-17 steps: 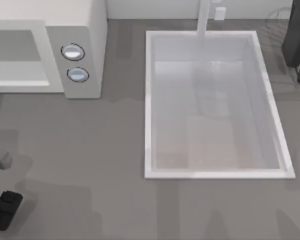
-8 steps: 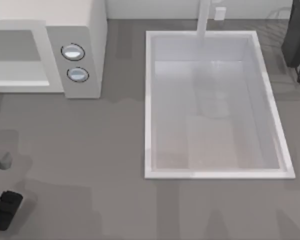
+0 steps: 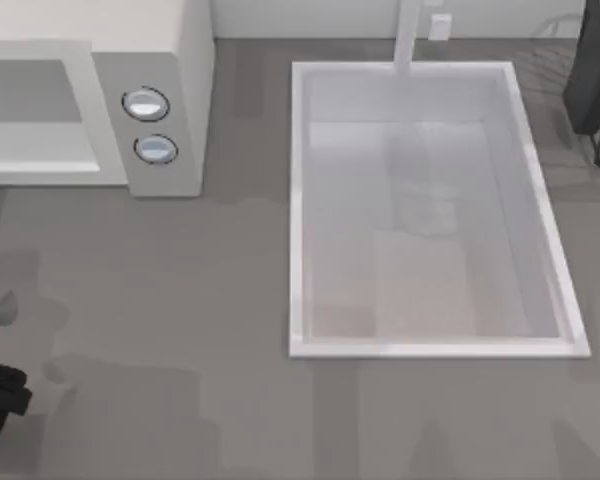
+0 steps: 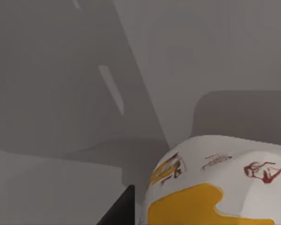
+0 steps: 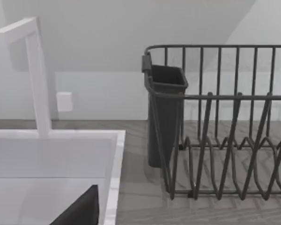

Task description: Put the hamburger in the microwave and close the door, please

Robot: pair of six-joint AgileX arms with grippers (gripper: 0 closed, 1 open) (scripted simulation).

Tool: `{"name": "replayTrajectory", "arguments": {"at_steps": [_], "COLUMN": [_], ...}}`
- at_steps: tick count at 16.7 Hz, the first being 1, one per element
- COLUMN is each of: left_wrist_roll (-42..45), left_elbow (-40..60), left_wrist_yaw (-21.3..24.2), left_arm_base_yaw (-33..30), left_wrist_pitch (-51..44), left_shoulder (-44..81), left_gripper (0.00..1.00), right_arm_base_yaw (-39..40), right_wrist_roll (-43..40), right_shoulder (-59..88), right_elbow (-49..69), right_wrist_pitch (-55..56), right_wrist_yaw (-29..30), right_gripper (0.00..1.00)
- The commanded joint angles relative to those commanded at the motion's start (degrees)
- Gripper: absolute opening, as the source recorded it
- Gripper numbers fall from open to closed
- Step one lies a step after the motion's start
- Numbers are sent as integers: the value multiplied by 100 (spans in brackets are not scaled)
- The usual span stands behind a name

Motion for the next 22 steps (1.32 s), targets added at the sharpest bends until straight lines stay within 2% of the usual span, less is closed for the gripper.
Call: {"name": "replayTrajectory", "arguments": {"at_steps": [6, 10, 14, 17, 22], "left_wrist_roll": [-23, -48, -36, -92, -354], "left_elbow": [1032, 1340, 1323, 1323, 1286], "left_wrist_yaw": [1, 1, -2, 32, 186], "left_arm_base_yaw": [-21, -27, -18, -6, 47], "left_wrist_pitch": [-1820, -2249, -2233, -1877, -65], "left_shoulder": [-633, -887, -863, -688, 90], "left_gripper": [0, 0, 0, 0, 0], "right_arm_base_yaw": [0, 0, 0, 0, 0], "right_wrist_roll": [0, 0, 0, 0, 0], "right_shoulder": [0, 0, 0, 0, 0], "right_elbow": [0, 0, 0, 0, 0], "right_wrist_pitch": [0, 0, 0, 0, 0], "right_wrist_yaw": [0, 0, 0, 0, 0], "right_gripper": [100, 100, 100, 100, 100]}}
